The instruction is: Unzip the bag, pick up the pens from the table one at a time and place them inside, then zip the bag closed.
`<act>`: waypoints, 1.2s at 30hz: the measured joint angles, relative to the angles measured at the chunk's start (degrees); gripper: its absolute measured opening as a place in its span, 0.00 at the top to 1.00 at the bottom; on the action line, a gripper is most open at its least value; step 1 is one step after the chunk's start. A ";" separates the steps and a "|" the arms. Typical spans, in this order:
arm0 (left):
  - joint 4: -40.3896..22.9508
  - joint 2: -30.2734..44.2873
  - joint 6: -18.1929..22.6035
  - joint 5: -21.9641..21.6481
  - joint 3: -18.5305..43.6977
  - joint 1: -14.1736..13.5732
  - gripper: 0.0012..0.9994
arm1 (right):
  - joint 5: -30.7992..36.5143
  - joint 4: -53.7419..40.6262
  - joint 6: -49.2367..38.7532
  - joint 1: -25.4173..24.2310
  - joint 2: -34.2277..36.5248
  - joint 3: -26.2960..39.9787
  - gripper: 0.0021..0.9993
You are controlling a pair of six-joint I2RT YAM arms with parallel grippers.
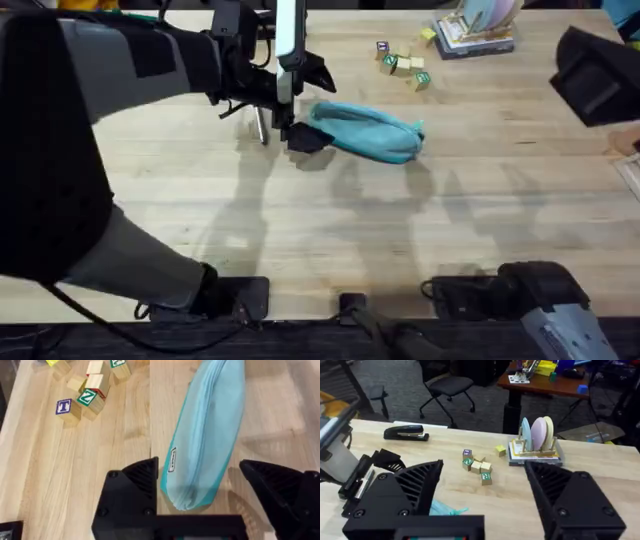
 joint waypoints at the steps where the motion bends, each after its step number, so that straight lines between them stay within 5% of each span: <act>1: 0.00 0.00 0.00 0.12 0.00 0.00 0.01 | 0.00 -0.36 0.00 0.00 0.00 0.00 0.00; 14: 0.00 -0.02 -0.01 0.36 0.00 0.00 0.02 | 0.00 -2.17 0.00 0.00 0.00 0.00 0.00; 17: 0.02 0.00 0.22 0.36 0.00 0.00 0.23 | 0.00 -2.19 0.00 0.00 0.00 0.00 0.00; 22: 0.24 0.00 0.49 0.31 0.02 0.07 0.92 | -0.01 -2.19 0.00 0.00 0.00 0.00 0.00; 36: 0.26 0.00 0.44 0.31 0.09 0.11 0.96 | -1.06 -4.15 2.26 0.00 0.00 0.00 0.00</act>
